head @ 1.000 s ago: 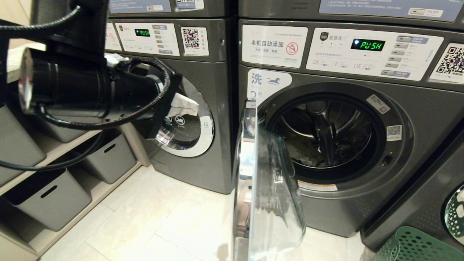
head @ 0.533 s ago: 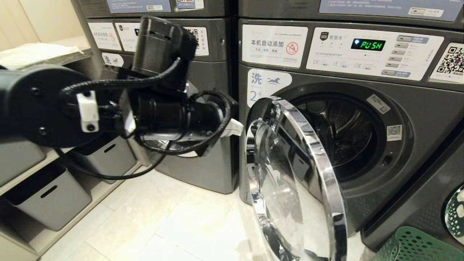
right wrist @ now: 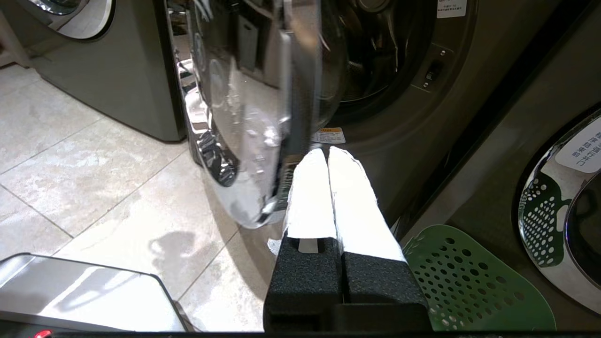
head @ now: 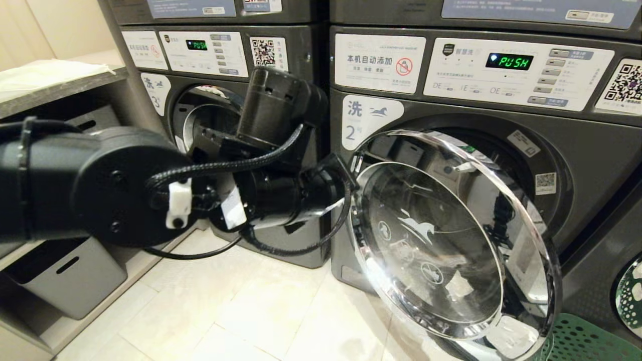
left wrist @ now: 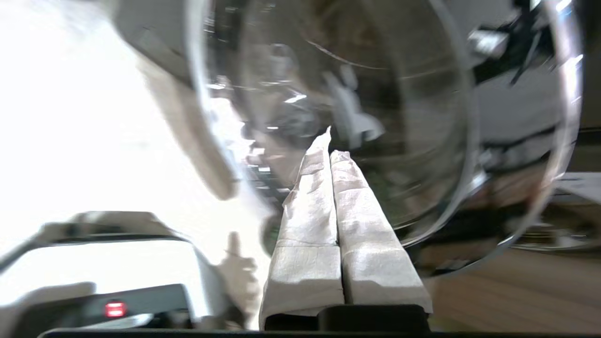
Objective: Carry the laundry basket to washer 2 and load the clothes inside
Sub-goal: Close the washing machine door with the left hand
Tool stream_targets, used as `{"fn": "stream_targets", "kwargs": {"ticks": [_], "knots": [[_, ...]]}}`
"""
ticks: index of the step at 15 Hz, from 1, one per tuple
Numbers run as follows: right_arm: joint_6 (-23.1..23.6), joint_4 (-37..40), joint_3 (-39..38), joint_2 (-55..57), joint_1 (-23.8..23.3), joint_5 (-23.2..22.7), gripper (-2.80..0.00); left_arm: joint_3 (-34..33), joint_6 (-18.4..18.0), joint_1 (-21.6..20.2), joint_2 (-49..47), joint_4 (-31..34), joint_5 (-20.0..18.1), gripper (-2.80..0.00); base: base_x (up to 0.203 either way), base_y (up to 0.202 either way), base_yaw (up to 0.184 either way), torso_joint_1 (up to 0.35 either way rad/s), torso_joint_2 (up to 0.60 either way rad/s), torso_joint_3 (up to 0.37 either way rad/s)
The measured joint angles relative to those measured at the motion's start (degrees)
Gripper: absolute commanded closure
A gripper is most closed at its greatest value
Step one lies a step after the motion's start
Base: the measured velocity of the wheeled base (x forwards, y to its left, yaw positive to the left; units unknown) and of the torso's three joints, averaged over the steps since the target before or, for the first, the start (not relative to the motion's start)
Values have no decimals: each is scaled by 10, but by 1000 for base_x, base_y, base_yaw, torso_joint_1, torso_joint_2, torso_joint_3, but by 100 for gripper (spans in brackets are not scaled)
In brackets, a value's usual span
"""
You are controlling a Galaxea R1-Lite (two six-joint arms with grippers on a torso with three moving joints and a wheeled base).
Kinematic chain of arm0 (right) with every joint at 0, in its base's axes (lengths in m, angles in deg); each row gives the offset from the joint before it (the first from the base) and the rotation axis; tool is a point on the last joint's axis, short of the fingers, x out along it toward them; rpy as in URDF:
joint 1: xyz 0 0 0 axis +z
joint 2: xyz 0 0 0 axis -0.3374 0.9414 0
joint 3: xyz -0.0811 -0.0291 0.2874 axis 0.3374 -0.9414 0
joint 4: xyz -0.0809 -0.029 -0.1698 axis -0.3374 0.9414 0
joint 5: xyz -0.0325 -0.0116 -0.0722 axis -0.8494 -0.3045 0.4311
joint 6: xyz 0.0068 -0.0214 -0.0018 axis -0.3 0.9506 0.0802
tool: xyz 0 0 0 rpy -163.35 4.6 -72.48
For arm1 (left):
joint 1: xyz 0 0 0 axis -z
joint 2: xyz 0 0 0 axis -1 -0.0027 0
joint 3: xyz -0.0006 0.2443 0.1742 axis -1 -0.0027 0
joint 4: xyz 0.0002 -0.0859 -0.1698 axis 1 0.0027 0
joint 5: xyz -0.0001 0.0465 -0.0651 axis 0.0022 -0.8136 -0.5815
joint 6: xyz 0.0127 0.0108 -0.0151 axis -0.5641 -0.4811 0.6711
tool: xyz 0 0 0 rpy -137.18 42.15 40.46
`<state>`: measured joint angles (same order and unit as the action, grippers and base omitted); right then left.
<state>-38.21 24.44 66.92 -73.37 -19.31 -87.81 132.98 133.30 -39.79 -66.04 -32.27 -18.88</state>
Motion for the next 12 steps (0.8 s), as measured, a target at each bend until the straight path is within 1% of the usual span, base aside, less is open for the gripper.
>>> {"fn": "stream_targets", "kwargs": {"ticks": [1, 3, 4, 5, 7, 9, 10, 11, 12], "knots": [[1, 0, 0, 0, 0, 0, 0, -40, -24, 0, 25, -7, 12, 0, 0, 0, 0, 0, 0, 0], [1, 0, 0, 0, 0, 0, 0, -116, -59, -4, 86, -27, 22, 0, 0, 0, 0, 0, 0, 0], [1, 0, 0, 0, 0, 0, 0, -150, -71, -16, 121, -37, 24, 0, 0, 0, 0, 0, 0, 0], [0, 0, 0, 0, 0, 0, 0, -178, -77, -41, 152, -43, 26, 0, 0, 0, 0, 0, 0, 0], [1, 0, 0, 0, 0, 0, 0, -220, -94, -126, 204, -48, 32, 0, 0, 0, 0, 0, 0, 0], [1, 0, 0, 0, 0, 0, 0, -260, -127, -235, 250, -52, 48, 0, 0, 0, 0, 0, 0, 0], [1, 0, 0, 0, 0, 0, 0, -293, -148, -291, 281, -52, 57, 0, 0, 0, 0, 0, 0, 0], [3, 0, 0, 0, 0, -1, 0, -332, -169, -336, 320, -52, 64, 0, 0, 0, 0, 0, 0, 0], [4, 0, 0, 0, 0, -2, 0, -373, -185, -368, 362, -54, 69, 0, 0, 0, 0, 0, 0, 0]]}}
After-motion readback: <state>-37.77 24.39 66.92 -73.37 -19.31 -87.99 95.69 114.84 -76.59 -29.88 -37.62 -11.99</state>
